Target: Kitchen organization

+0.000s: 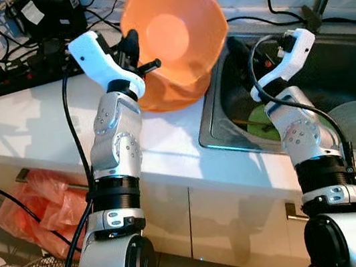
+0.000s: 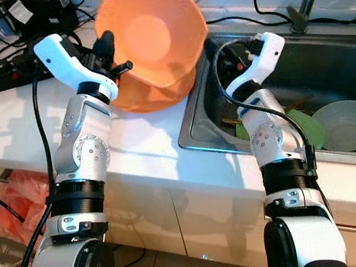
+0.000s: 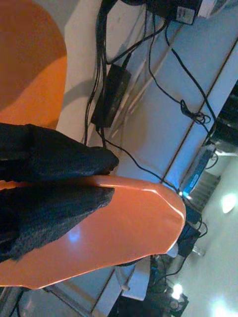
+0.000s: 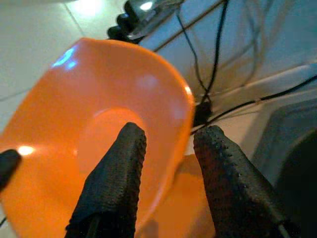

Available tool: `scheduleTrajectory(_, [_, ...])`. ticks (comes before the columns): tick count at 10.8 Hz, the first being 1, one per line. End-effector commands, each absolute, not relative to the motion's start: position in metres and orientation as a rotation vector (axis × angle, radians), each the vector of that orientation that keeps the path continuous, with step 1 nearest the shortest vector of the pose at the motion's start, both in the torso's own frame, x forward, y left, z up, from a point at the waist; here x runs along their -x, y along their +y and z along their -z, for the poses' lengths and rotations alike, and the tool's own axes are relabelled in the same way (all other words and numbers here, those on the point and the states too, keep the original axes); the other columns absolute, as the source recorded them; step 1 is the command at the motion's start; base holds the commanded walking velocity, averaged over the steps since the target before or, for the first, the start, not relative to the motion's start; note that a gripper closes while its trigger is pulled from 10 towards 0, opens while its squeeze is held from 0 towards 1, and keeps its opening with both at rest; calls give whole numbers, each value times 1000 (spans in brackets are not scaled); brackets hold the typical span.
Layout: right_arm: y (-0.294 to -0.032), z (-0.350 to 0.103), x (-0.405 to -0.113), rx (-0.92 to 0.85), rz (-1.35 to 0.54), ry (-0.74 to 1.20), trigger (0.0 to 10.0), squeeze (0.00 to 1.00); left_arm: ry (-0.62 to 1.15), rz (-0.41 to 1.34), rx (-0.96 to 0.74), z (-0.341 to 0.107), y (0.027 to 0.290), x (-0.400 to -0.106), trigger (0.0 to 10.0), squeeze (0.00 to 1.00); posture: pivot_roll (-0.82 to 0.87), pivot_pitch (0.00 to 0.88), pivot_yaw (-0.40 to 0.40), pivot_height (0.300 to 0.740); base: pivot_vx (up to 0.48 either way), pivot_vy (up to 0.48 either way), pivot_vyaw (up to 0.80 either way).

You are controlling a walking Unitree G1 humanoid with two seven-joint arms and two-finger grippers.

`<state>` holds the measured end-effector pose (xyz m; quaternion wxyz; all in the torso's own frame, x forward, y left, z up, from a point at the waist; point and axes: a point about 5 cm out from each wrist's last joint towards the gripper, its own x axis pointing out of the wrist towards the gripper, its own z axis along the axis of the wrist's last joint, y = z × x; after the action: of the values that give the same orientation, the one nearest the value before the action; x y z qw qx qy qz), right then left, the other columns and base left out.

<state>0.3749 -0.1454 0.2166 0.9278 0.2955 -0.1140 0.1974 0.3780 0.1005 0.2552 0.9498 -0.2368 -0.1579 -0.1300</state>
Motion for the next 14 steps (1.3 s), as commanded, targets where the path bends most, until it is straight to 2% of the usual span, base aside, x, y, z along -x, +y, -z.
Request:
scheduleTrajectory(1, [-143,-216,-372,-610,-430,-230,10000,0,-384,307,461,-269,95,-373,10000,0,75,66,-2,740,0,0,0])
scheduleTrajectory(11, [-145,-211,-369,-602,-421,-201,10000,0,-379,480,449,-268,73,-362,10000,0,78,69,-4,740,0,0,0])
scheduleTrajectory(12, [-147,-212,-371,-610,-407,-209,9490,0,-364,502,436,-266,71,-361,10000,0,79,70,-5,740,0,0,0])
scheduleTrajectory(13, [-148,-213,-371,-615,-407,-218,9490,0,-361,505,436,-265,70,-360,10000,0,79,70,-5,740,0,0,0])
scheduleTrajectory(14, [-149,-213,-371,-621,-401,-218,0,0,-358,506,431,-265,70,-360,10000,0,79,70,-5,740,0,0,0])
